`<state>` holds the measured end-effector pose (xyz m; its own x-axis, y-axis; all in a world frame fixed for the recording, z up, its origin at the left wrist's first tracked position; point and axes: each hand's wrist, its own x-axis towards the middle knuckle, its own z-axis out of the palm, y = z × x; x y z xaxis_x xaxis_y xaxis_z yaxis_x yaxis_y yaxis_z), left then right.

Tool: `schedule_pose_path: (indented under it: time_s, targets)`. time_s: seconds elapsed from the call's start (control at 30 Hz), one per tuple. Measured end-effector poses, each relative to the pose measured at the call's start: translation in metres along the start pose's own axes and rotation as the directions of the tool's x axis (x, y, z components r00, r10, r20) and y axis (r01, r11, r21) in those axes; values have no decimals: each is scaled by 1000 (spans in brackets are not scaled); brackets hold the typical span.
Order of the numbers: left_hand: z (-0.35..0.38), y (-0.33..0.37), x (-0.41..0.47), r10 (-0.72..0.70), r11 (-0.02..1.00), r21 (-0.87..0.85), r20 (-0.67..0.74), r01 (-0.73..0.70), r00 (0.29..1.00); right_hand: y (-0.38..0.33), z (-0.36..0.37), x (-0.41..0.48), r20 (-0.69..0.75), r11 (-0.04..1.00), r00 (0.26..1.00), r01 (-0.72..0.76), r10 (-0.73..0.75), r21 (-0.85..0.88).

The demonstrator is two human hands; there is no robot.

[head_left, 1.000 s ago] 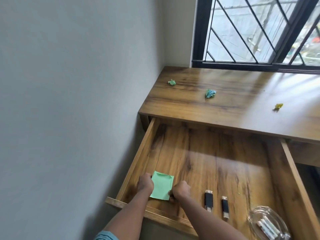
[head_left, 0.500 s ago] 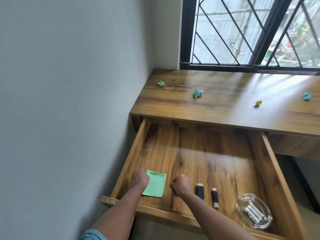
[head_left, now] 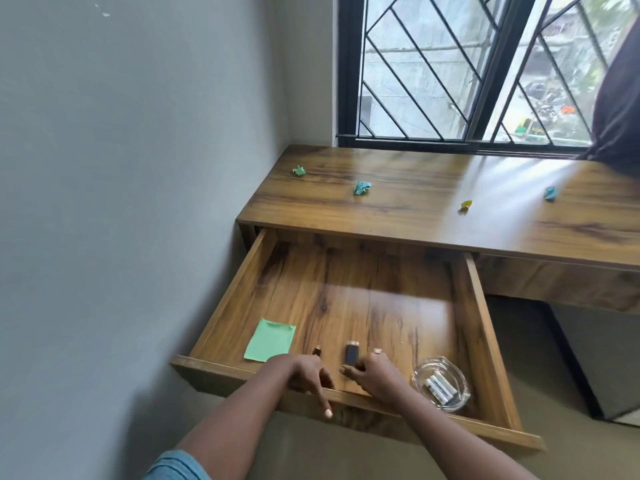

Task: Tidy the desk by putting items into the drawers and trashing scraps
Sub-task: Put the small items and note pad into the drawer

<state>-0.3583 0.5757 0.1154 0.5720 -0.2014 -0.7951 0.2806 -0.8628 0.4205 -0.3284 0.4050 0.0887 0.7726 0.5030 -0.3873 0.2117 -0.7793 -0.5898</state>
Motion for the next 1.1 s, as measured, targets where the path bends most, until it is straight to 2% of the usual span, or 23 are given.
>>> schedule_pose_path:
  time_s: [0.07, 0.17, 0.23, 0.33, 0.53, 0.7, 0.8, 0.93, 1.03, 1.1]
  targets:
    - [9, 5, 0, 30, 996, 84, -126, -19, 992, 9, -1, -13, 53, 995, 996, 71, -67, -75]
    - [17, 0, -1, 61, 997, 60, -239, -48, 969, 19, 0, -26, 25, 963, 974, 227, -226, -146]
    - [19, -3, -4, 62, 998, 36, -278, -55, 959, 22, 1, -30, -7, 903, 929, 359, -371, -236]
    - [18, -4, -2, 63, 998, 35, -316, -55, 946, 23, 2, -32, 36, 783, 841, 517, -539, -345]
    - [4, -3, 15, 57, 997, 73, -404, -30, 913, 30, -3, -9, 25, 672, 786, 543, -617, -504]
    - [-20, 1, 37, 63, 994, 112, -490, -10, 870, 36, -17, 22, -25, 625, 761, 512, -648, -589]
    - [-35, 4, 49, 24, 994, 96, -627, 47, 779, 42, -30, 49, -76, 632, 778, 445, -624, -635]
    - [-60, 13, 75, -78, 986, 24, -816, 168, 573, 44, -43, 84, -218, 763, 835, 312, -505, -567]
    - [-81, 27, 101, -333, 941, -257, -819, 219, 467, 40, -53, 111, -369, 821, 820, 197, -438, -536]
    - [-94, 33, 123, -539, 839, -514, -745, 178, 393, 33, -59, 130, -451, 874, 842, 48, -295, -483]
